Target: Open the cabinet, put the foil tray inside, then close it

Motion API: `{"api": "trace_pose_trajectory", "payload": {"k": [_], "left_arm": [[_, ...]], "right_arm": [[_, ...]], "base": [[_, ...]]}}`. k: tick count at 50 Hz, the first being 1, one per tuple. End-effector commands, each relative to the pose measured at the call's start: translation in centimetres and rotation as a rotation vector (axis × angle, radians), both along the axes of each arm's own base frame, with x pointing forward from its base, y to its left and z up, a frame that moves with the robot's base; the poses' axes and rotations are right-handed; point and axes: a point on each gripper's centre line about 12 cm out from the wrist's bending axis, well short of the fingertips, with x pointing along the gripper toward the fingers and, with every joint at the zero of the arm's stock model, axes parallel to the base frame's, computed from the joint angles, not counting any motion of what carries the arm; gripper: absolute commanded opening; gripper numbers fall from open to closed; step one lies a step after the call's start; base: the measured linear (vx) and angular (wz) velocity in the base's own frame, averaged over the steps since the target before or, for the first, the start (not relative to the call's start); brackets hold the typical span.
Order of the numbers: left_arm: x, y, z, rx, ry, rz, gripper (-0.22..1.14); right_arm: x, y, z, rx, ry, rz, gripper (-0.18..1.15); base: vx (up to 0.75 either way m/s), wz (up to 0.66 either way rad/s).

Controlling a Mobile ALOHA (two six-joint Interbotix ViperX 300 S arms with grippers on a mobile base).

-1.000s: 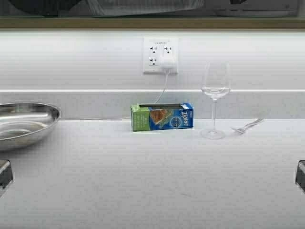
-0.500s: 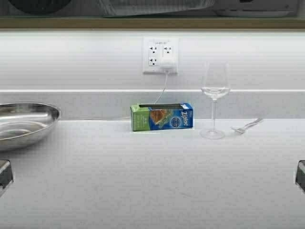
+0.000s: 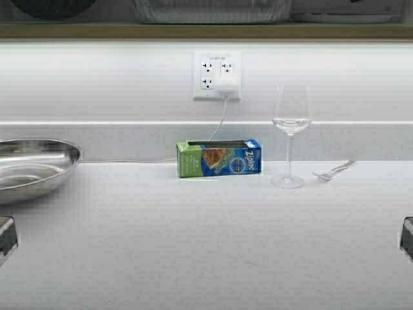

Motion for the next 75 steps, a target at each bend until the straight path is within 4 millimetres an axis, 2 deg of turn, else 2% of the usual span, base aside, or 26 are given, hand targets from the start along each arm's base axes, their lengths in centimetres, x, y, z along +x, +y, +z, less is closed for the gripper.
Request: {"api": "trace_pose_trajectory", "payload": {"k": [1, 7, 14, 18, 26, 37, 43, 46, 49, 51, 52, 55, 57, 58, 60, 64, 66, 70, 75], "left_arm": [[-0.4, 0.0, 2.1, -0.010, -0.065, -0.006, 1.02], [-1.1, -0.1, 2.7, -0.012, -0.088, -0.019, 1.02], [-2.6, -0.1, 3.2, 0.022, -0.105, -0.028, 1.02], [-3.4, -0.1, 3.0, 0.026, -0.095, -0.024, 1.02], [-4.3, 0.0, 2.5, 0.021, -0.086, -0.030, 1.02], [-5.3, -1.2, 2.4, 0.048, -0.119, -0.096, 1.01], [-5.7, -2.8, 2.2, 0.131, -0.161, -0.145, 0.97], [-6.1, -3.3, 2.0, 0.187, -0.189, -0.161, 0.88], [-6.6, -3.7, 1.8, 0.237, -0.203, -0.168, 0.70], [-6.9, -3.9, 1.6, 0.269, -0.204, -0.167, 0.52], [-7.1, -3.9, 1.5, 0.283, -0.200, -0.164, 0.41], [-7.9, -3.8, 1.0, 0.339, -0.190, -0.143, 0.06], [-8.4, -3.5, 0.8, 0.388, -0.187, -0.117, -0.12], [-8.6, -3.2, 0.7, 0.419, -0.184, -0.100, -0.15], [-9.1, -2.8, 0.6, 0.485, -0.180, -0.064, -0.12], [-10.0, -1.6, 0.6, 0.627, -0.160, 0.019, 0.06], [-10.4, -1.1, 0.7, 0.698, -0.153, 0.053, 0.10], [-11.4, -0.2, 0.4, 0.817, -0.132, 0.103, 0.06], [-12.5, 0.7, -0.4, 0.892, -0.091, 0.137, 0.04]], "right_arm": [[-0.9, -0.7, 2.6, -0.026, -0.062, -0.031, 0.89], [-1.8, -0.8, 3.2, -0.033, -0.079, -0.029, 0.89], [-3.4, -0.9, 2.6, -0.057, -0.075, -0.023, 0.89], [-4.3, -0.9, 2.3, -0.061, -0.080, -0.005, 0.89], [-5.2, -0.1, 2.4, 0.038, -0.107, 0.057, 0.89], [-6.0, -0.1, 2.2, -0.008, -0.130, 0.069, 0.89], [-7.0, 0.1, 2.3, -0.067, -0.175, 0.104, 0.86], [-7.6, 0.0, 2.5, -0.095, -0.196, 0.109, 0.79], [-8.2, -0.2, 2.8, -0.128, -0.216, 0.105, 0.64], [-8.6, -0.4, 3.0, -0.156, -0.227, 0.094, 0.47], [-8.9, -0.5, 3.1, -0.187, -0.237, 0.086, 0.33], [-9.8, -0.7, 3.1, -0.266, -0.257, 0.079, 0.03], [-10.5, -0.8, 3.0, -0.314, -0.263, 0.066, -0.09], [-10.8, -0.9, 2.8, -0.345, -0.260, 0.055, -0.09], [-11.3, -1.1, 2.6, -0.407, -0.249, 0.028, -0.04], [-12.4, -1.2, 2.0, -0.545, -0.207, -0.022, 0.12], [-12.8, -1.0, 1.7, -0.608, -0.192, -0.031, 0.13], [-13.5, -0.5, 1.2, -0.691, -0.173, -0.024, 0.09], [-13.7, 0.1, -0.1, -0.702, -0.135, 0.000, 0.07]], "base": [[0.00, 0.00], [0.00, 0.00], [0.00, 0.00], [-0.01, 0.01], [-0.03, 0.02], [-0.08, 0.05], [-0.13, 0.05], [-0.14, 0.06], [-0.14, 0.07], [-0.14, 0.08], [-0.14, 0.09], [-0.14, 0.09], [-0.15, 0.08], [-0.16, 0.08], [-0.16, 0.07], [-0.19, 0.05], [-0.21, 0.02], [-0.22, 0.00], [-0.22, -0.04]]}}
